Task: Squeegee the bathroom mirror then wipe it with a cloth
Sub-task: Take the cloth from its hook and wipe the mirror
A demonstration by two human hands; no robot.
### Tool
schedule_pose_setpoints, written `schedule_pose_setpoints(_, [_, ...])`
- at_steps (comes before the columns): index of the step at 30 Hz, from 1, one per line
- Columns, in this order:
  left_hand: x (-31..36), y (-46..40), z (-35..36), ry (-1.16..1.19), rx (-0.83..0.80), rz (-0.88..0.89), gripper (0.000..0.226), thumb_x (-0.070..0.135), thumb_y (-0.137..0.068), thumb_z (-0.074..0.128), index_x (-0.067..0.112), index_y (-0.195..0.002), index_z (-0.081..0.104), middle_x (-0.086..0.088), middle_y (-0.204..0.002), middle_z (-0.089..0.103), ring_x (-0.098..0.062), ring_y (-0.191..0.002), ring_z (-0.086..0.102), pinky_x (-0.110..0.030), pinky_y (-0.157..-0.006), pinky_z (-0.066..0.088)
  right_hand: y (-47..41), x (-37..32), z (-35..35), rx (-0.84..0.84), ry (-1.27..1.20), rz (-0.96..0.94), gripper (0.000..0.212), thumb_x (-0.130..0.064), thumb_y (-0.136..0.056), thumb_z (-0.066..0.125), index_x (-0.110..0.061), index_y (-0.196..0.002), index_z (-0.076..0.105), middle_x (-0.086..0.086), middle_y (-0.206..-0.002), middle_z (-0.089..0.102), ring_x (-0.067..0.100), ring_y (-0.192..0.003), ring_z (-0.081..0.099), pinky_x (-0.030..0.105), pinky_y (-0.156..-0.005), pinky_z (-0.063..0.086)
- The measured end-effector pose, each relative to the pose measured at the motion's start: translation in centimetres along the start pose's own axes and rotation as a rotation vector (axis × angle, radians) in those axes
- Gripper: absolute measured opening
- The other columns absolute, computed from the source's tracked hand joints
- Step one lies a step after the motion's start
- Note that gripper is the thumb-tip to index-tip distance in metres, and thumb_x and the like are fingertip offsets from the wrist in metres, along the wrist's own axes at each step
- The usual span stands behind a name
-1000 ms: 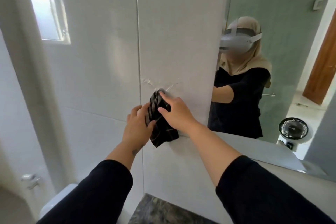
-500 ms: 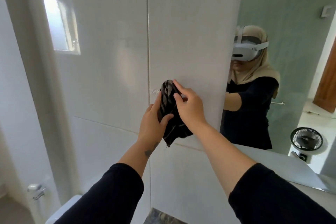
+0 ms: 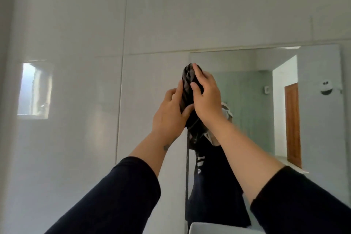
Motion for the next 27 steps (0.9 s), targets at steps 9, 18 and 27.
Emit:
schedule_pose_setpoints(9, [-2.5, -1.6, 6.9, -0.178, -0.169, -0.146, 0.069, 0.054, -0.095, 0.027, 0.028, -0.149, -0.007, 0.004, -0.160, -0.007, -0.019, -0.146, 0.000, -0.055, -0.115, 0.016, -8.6, 1.4, 1.2, 0.057, 0.756, -0.149, 0.056, -0.036, -0.097, 0.043, -0.025, -0.149, 0.024, 0.005, -0.147, 0.034, 0.033, -0.112, 0.040, 0.043, -0.089, 0.042])
schedule_pose_setpoints(18, [-4.5, 0.8, 9.2, -0.257, -0.227, -0.178, 0.073, 0.056, -0.095, 0.018, 0.025, -0.144, -0.025, 0.007, -0.155, -0.027, -0.014, -0.142, -0.025, -0.054, -0.117, 0.001, -8.0, 2.8, 4.4, 0.012, 1.036, -0.395, 0.052, -0.042, -0.095, 0.045, -0.030, -0.144, 0.032, 0.002, -0.140, 0.044, 0.031, -0.113, 0.044, 0.039, -0.083, 0.039])
schedule_pose_setpoints(27, [-3.0, 1.0, 9.7, -0.271, -0.207, -0.172, 0.079, 0.065, -0.091, 0.025, 0.033, -0.143, -0.025, 0.007, -0.156, -0.023, -0.019, -0.145, -0.015, -0.054, -0.116, 0.007, -10.1, 5.1, -4.3, 0.077, 1.080, -0.212, 0.052, -0.042, -0.098, 0.037, -0.031, -0.147, 0.025, 0.007, -0.141, 0.037, 0.033, -0.118, 0.039, 0.043, -0.090, 0.038])
Point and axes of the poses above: each hand's wrist, its own y-axis away from the middle knuckle, its own z-axis out of the palm, x = y × z, the point moved 8 cm from there along -y, towards the middle knuckle
